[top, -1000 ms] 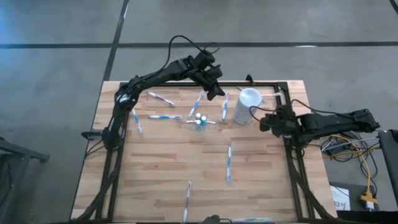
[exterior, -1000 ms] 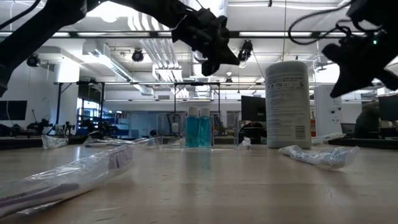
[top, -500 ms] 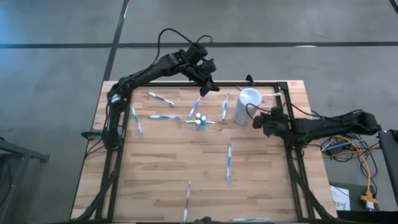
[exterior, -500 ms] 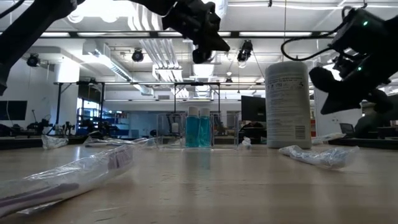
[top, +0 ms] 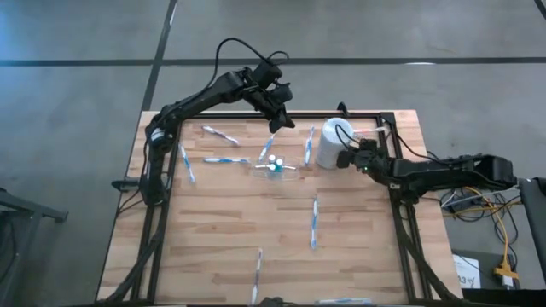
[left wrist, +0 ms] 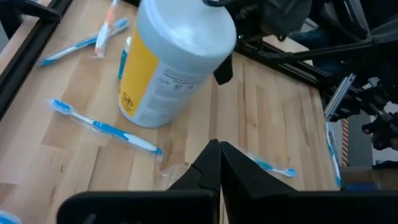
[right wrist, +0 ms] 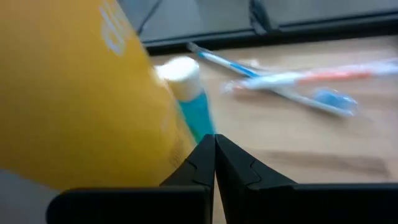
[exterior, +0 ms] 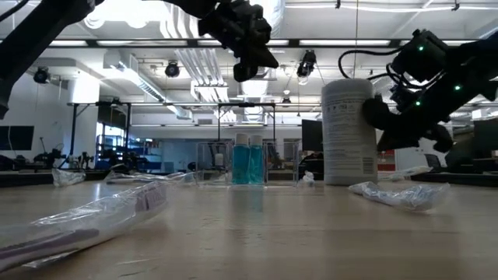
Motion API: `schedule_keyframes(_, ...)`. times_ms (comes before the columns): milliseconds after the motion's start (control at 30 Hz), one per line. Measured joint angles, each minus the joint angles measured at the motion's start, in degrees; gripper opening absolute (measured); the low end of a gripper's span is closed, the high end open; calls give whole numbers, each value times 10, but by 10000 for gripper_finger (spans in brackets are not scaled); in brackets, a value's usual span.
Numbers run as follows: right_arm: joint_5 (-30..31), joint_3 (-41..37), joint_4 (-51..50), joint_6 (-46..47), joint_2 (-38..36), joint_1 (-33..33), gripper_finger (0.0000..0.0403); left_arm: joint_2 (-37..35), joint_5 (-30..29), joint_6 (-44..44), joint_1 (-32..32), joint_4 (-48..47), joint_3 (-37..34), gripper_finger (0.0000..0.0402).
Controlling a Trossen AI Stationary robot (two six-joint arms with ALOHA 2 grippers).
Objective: Pick & Place toothbrushing station
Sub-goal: Put the mouthwash into the transparent organizer
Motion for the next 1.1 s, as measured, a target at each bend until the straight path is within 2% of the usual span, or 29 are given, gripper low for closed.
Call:
schedule_keyframes(100, -48, -2, 116, -67, 48, -18, 8, 0, 0, 9, 3, -7, 0, 2)
schedule_keyframes(167, -73, 10, 154, -83, 88, -29, 8, 0, 0, 9, 6, -7, 0, 2)
schedule_keyframes(467, -141, 85, 206, -104, 251, -41, 8, 0, 0, 9, 18, -16, 0, 2)
schedule_keyframes(600, -162, 111, 174, -108, 274, -40, 8, 0, 0, 14, 21, -25, 0, 5)
schedule_keyframes(733, -168, 113, 89, -112, 205, -41, 8, 0, 2, 21, 25, -31, 0, 5)
schedule_keyframes(833, -219, 119, -7, -161, 103, -43, 8, 0, 24, 21, 29, -32, 0, 4)
schedule_keyframes(933, -245, 160, -131, -191, -6, -42, 8, 0, 47, 22, 37, -33, 2, 7)
schedule_keyframes(1033, -228, 223, -262, -212, -82, -49, 8, -2, 77, 23, 48, -31, 11, 11)
schedule_keyframes(1100, -204, 270, -339, -215, -107, -65, 9, -10, 88, 25, 57, -26, 16, 12)
